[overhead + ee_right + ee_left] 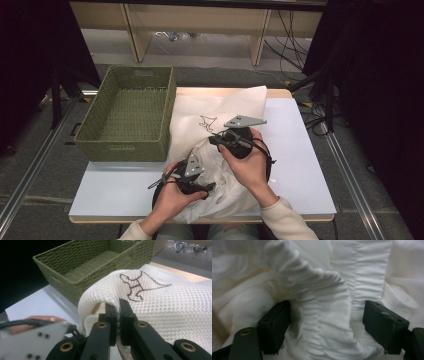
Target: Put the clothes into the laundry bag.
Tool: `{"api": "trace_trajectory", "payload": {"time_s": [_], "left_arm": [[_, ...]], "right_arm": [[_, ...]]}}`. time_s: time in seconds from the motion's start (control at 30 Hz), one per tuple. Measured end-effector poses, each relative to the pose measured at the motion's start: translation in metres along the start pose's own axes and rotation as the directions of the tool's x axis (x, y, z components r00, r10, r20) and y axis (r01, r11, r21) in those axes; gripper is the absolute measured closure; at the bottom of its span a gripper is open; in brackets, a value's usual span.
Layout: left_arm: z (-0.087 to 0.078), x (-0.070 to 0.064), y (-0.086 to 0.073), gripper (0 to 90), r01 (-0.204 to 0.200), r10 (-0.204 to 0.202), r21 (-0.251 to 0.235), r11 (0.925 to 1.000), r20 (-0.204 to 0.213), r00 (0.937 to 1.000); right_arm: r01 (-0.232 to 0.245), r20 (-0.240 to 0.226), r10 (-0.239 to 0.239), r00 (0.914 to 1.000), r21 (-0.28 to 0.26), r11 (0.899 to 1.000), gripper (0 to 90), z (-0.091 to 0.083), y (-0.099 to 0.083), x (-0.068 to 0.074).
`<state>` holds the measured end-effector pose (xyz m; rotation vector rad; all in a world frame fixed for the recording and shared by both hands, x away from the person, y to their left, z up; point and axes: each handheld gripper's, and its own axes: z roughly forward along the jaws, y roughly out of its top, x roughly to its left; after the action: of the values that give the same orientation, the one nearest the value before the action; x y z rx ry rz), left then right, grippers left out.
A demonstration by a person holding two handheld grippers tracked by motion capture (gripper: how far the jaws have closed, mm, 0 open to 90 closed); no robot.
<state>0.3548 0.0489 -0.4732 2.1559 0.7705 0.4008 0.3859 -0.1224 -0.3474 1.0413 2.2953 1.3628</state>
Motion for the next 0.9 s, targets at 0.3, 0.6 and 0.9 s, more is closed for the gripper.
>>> {"api": "trace_trajectory", "payload": {"time_s": [0.3,0.6,0.9], "left_arm": [[0.012,-0.002,-0.001,22.6,0.005,-0.005,0.032,0.9995,0.008,1.0000],[0.018,-0.002,0.003,42.9,-0.036,0.033,0.082,0.9960,0.034,0.9989],[0.017,-0.003,0.006,58.9,-0.060,0.059,0.103,0.9929,0.017,0.9981]], "right_arm": [[0.000,0.003,0.000,1.0000,0.006,1.000,88.0,0.001,0.000,0.003],[0.002,-0.003,-0.002,1.0000,0.009,1.000,88.0,0.001,0.000,0.003],[-0.001,-0.008,0.001,1.0000,0.009,1.000,88.0,0.002,0.000,0.005]]}}
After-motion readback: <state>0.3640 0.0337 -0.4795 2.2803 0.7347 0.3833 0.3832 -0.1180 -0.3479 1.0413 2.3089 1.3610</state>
